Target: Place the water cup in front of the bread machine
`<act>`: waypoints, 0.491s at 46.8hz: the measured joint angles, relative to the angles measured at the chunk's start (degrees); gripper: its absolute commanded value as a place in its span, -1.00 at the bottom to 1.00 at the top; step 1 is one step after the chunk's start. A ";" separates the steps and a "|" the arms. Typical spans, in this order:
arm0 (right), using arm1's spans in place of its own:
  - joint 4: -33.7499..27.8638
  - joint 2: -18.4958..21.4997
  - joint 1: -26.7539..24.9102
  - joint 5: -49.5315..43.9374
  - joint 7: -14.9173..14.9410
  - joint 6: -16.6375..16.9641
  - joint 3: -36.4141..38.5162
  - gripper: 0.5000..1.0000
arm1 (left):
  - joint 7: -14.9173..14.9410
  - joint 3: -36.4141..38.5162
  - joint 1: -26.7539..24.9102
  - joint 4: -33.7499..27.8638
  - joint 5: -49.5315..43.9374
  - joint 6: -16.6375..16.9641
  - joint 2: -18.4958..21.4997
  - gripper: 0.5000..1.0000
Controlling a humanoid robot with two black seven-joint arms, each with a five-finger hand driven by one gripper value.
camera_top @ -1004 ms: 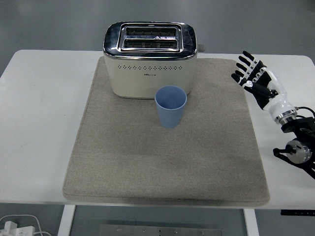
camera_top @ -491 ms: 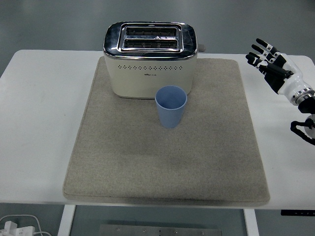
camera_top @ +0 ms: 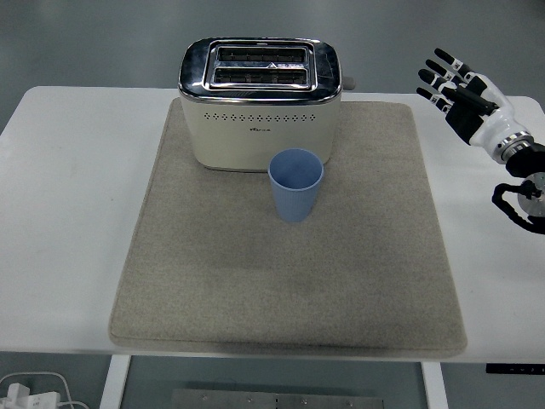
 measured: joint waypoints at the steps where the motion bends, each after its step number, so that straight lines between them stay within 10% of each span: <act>1: 0.00 0.18 0.00 0.02 0.00 0.06 0.19 0.72 | 0.00 -0.01 0.00 0.04 0.00 0.00 0.00 1.00; 23: -4.75 9.11 0.38 -0.63 0.10 0.53 3.68 0.72 | 0.00 -0.07 -0.01 0.28 0.01 0.04 0.00 1.00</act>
